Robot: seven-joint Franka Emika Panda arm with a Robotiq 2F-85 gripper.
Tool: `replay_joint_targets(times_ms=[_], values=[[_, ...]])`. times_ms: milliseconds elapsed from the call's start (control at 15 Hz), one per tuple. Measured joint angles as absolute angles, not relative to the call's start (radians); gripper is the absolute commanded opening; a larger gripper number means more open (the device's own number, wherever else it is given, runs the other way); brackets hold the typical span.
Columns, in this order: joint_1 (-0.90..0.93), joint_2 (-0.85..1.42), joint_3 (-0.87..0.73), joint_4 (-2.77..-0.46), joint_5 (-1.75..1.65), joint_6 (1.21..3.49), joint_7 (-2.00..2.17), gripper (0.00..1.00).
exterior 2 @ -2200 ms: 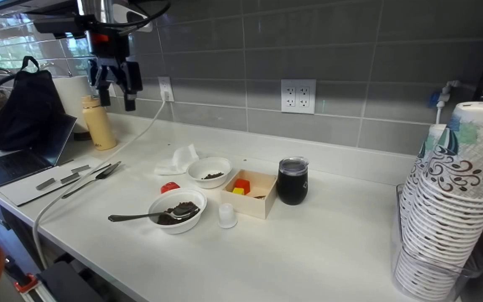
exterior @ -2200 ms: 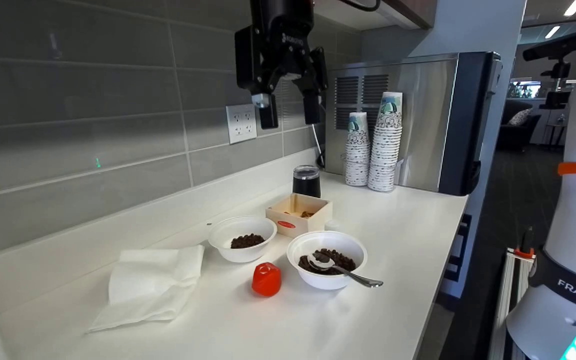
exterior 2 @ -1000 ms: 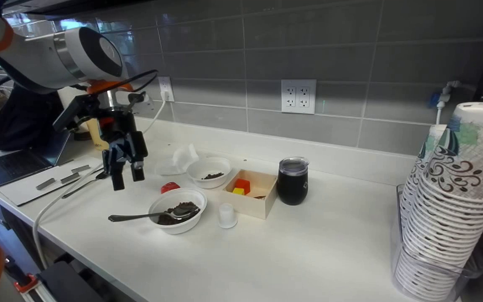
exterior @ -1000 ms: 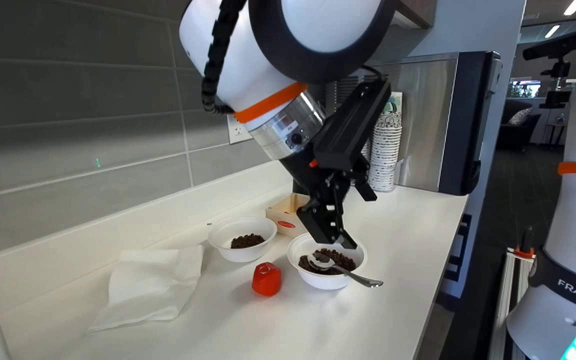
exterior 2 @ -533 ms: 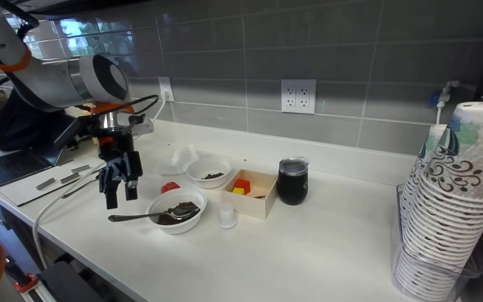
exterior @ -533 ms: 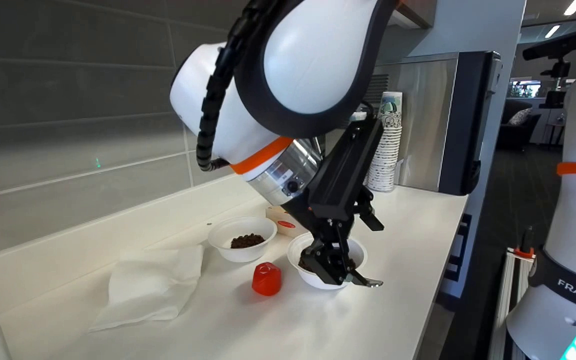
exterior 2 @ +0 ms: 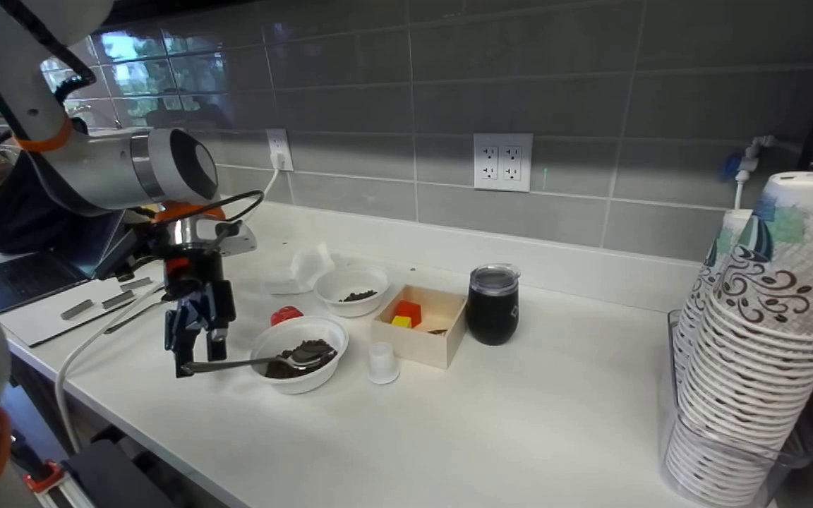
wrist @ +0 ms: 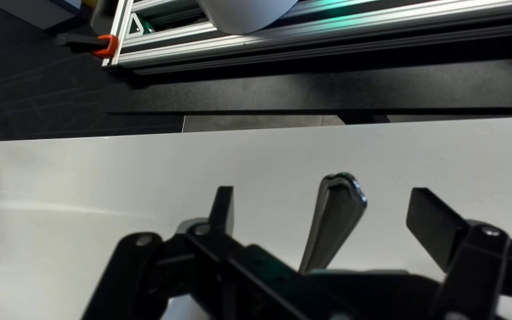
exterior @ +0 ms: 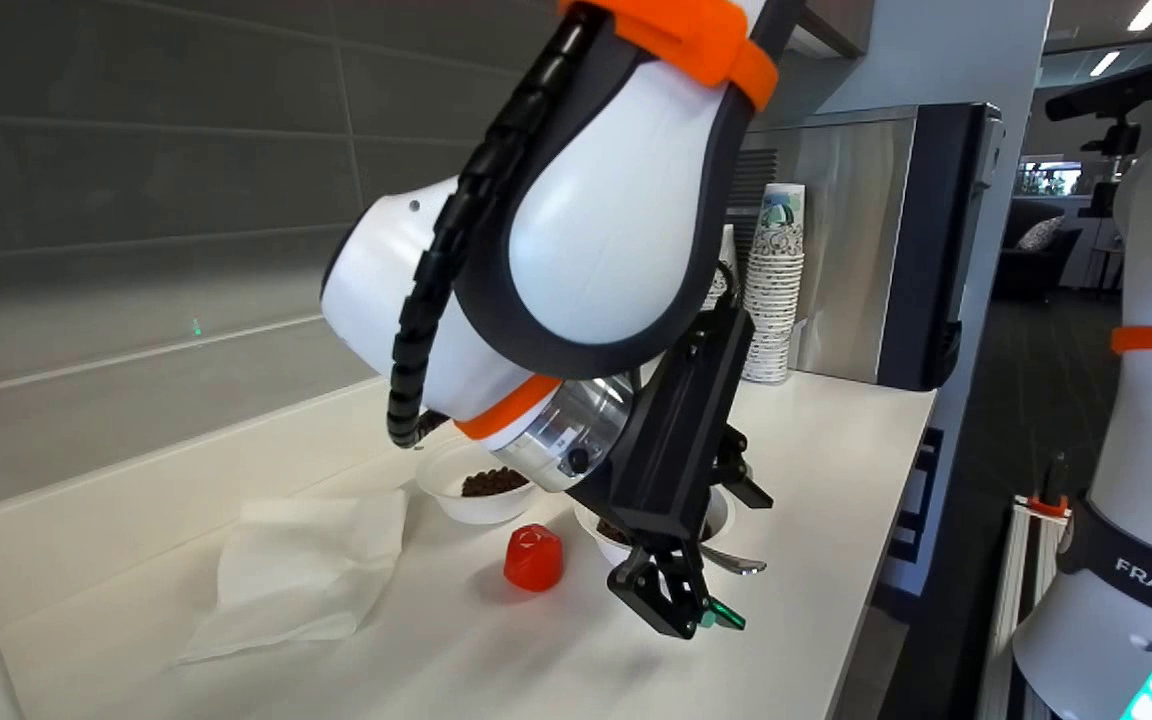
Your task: Transfer a spoonful of contents from the bowl closest to you to the bowl furthest from you
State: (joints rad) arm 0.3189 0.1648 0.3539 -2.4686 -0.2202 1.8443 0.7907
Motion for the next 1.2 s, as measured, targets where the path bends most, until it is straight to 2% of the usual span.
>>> replay_joint_targets(times_ms=[267, 333, 400, 467, 533, 667, 800, 867, 1000, 1133, 1200], values=[[0.348, 0.209, 0.324, -2.454, -0.256, 1.850, 0.832, 1.00], [0.354, 0.217, 0.318, -2.452, -0.266, 1.855, 0.844, 0.95], [0.360, 0.222, 0.312, -2.450, -0.275, 1.859, 0.853, 0.80], [0.365, 0.228, 0.308, -2.447, -0.285, 1.861, 0.862, 0.75], [0.370, 0.232, 0.303, -2.444, -0.293, 1.862, 0.871, 0.74], [0.377, 0.236, 0.298, -2.438, -0.306, 1.862, 0.884, 0.51], [0.381, 0.238, 0.295, -2.433, -0.311, 1.862, 0.892, 0.37], [0.381, 0.238, 0.294, -2.432, -0.313, 1.862, 0.894, 0.33], [0.381, 0.238, 0.294, -2.431, -0.315, 1.862, 0.897, 0.13], [0.382, 0.238, 0.294, -2.431, -0.315, 1.862, 0.897, 0.00], [0.383, 0.238, 0.294, -2.431, -0.315, 1.862, 0.897, 0.00]])
